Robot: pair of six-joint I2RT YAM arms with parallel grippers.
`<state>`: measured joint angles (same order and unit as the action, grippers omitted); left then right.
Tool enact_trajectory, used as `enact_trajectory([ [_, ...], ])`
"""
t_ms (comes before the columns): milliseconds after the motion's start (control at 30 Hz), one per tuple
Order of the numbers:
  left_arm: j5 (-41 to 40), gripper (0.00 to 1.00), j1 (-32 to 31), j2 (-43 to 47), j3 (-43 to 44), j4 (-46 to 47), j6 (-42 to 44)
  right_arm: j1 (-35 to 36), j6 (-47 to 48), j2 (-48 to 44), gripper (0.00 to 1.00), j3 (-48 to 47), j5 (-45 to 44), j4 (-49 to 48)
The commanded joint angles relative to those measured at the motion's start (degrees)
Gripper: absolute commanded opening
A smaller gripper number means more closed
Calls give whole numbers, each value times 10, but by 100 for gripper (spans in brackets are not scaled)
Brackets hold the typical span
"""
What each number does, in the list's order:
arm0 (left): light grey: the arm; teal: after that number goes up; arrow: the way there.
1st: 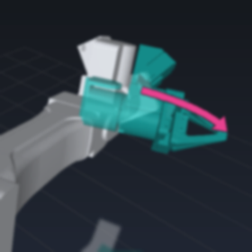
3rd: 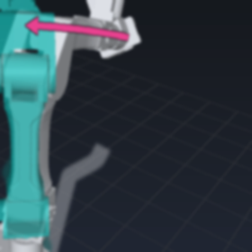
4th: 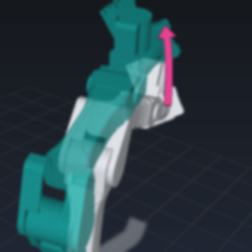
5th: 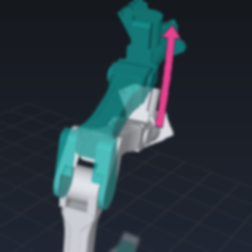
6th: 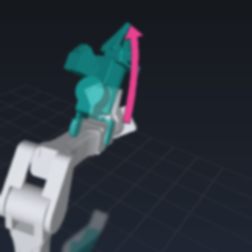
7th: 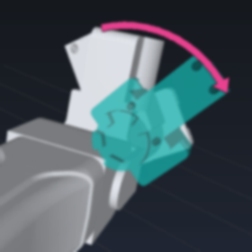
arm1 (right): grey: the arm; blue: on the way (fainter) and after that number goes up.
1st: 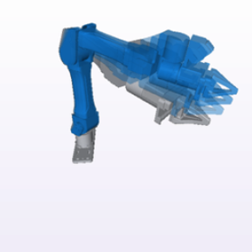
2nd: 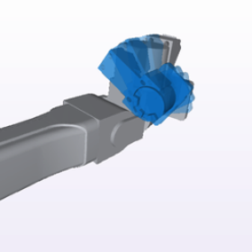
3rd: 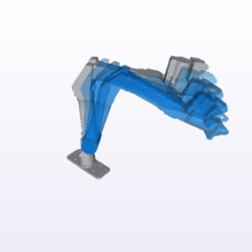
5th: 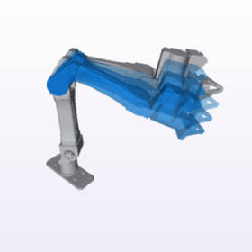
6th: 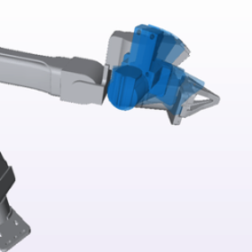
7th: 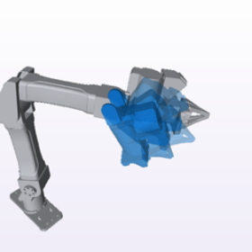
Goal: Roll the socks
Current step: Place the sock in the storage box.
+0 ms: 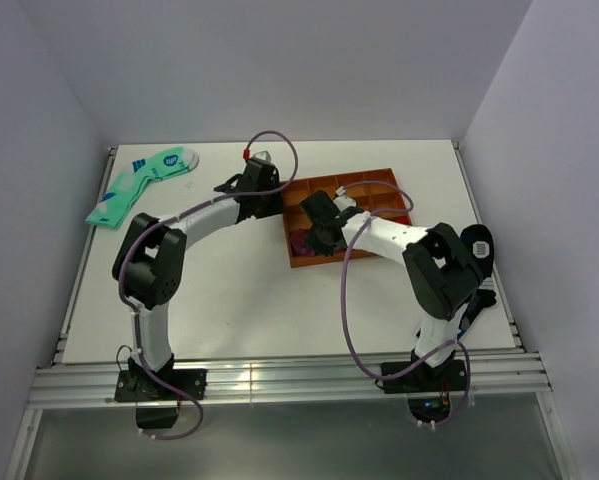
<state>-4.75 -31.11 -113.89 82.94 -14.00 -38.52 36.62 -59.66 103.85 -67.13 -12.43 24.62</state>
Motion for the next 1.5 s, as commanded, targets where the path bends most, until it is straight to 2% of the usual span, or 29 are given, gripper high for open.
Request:
enact_trajectory([
  [0, 25, 46, 2, 45, -6, 13, 19, -8, 26, 63, 8, 30, -23, 122],
  [67, 36, 46, 2, 65, -18, 11, 16, -8, 28, 71, 8, 29, -18, 116],
  [200, 65, 47, 2, 116, -110, 66, 7, -8, 31, 77, 8, 29, -11, 108],
  [467, 80, 48, -23, 148, -175, 114, -14, -10, 34, 82, 7, 29, -3, 104],
  [733, 71, 49, -47, 139, -176, 136, -18, -10, 38, 79, 6, 29, -1, 102],
  [867, 54, 48, -49, 118, -147, 106, -17, -10, 38, 79, 5, 27, 4, 99],
  [1300, 56, 47, -55, 71, -137, 106, -16, -15, 45, 69, 5, 32, 14, 90],
  [1467, 50, 47, -61, 42, -113, 74, -16, -16, 46, 63, 5, 35, 24, 81],
])
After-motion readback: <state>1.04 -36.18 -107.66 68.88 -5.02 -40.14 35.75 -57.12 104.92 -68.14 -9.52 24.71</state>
